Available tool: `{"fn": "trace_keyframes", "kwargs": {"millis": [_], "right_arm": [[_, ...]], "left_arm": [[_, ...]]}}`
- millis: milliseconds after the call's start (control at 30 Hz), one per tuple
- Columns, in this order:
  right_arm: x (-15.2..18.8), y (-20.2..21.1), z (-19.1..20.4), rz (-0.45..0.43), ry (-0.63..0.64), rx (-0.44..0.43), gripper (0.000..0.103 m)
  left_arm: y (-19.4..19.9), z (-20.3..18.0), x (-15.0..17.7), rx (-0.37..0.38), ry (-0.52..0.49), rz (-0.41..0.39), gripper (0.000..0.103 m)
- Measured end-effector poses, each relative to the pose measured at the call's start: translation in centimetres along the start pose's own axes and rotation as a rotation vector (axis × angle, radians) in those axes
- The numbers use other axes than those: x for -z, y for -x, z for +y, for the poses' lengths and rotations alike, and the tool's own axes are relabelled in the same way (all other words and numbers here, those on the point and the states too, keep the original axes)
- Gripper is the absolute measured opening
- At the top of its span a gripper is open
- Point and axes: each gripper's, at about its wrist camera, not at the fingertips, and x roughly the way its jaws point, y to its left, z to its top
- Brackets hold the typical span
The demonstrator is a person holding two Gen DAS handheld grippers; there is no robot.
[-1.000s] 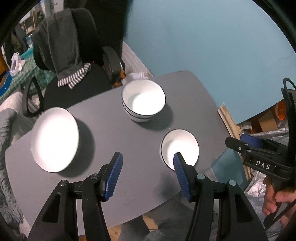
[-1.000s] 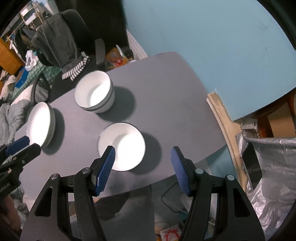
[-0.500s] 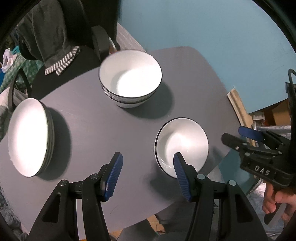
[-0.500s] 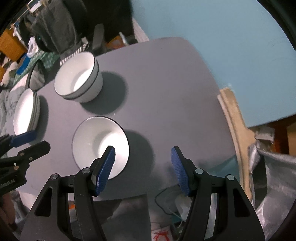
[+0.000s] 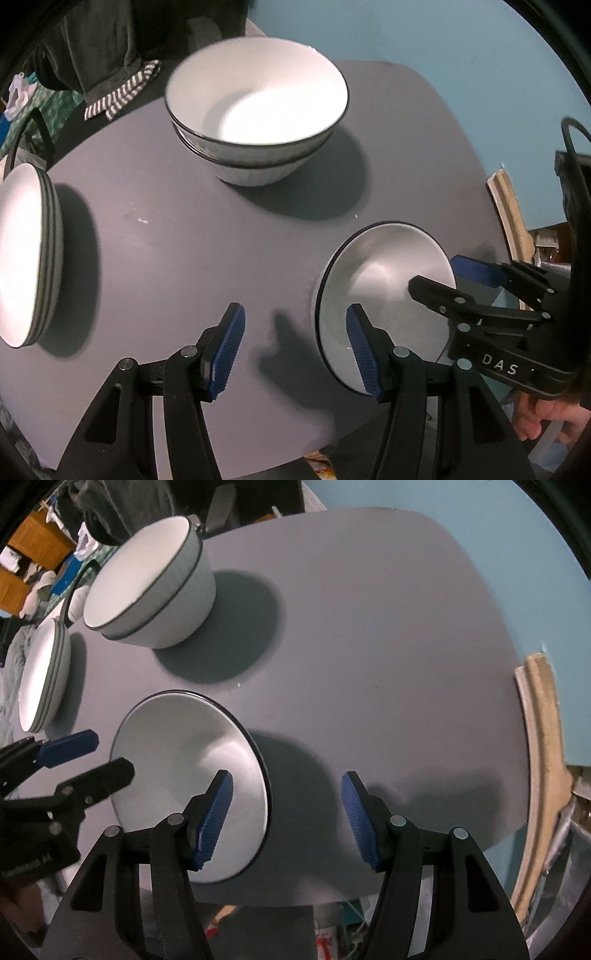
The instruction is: Organize plates and bowls
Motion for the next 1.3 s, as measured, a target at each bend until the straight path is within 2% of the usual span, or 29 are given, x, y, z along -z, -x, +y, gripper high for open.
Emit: {"fn": "trace_keyframes", "kwargs": {"millis": [233, 433, 500, 633, 700, 833, 867, 1000, 1300], "right_arm": [[-0.7, -1.3, 0.6, 0.025, 0.021, -0.026, 0.061], [-0.9, -2.0, 1.0, 0.054, 0.037, -0.052, 0.045], [-0.8, -2.1, 1.3, 0.063, 0.050, -0.055, 0.040], [-0.8, -2.3, 1.7, 0.074, 0.062, -0.064, 0.031], [-1.0, -2.2, 1.9, 0.074, 0.061, -0.072, 0.027], [-1.0, -2.1, 2.2, 0.080, 0.051, -0.097, 0.015], [-1.1, -2.1, 2.4, 0.081, 0.049, -0.095, 0.015], [-1.4, -2.1, 2.9, 0.084, 0.030, -0.101, 0.014], [-1.4, -2.5, 2.1, 0.074, 0.006, -0.103, 0.013]], "left_arm": [[-1.5, -0.4, 0.0, 0.003, 0.048, 0.025, 0.058], [-2.3, -0.6, 0.0, -0.004, 0.063, 0.031, 0.057], [-2.5, -0.5, 0.0, -0.003, 0.068, 0.034, 0.049], [-2.9, -0.4, 0.2, 0.008, 0.073, 0.040, 0.041], [-3.2, -0.3, 0.3, 0.009, 0.081, 0.054, 0.029], [-3.7, 0.2, 1.0, 0.029, 0.100, 0.078, 0.016], [-3.8, 0.3, 1.2, 0.038, 0.114, 0.050, 0.014], [-3.9, 0.4, 1.5, 0.059, 0.116, 0.055, 0.012], [-3.8, -0.2, 2.1, 0.039, 0.109, 0.045, 0.012]]}}
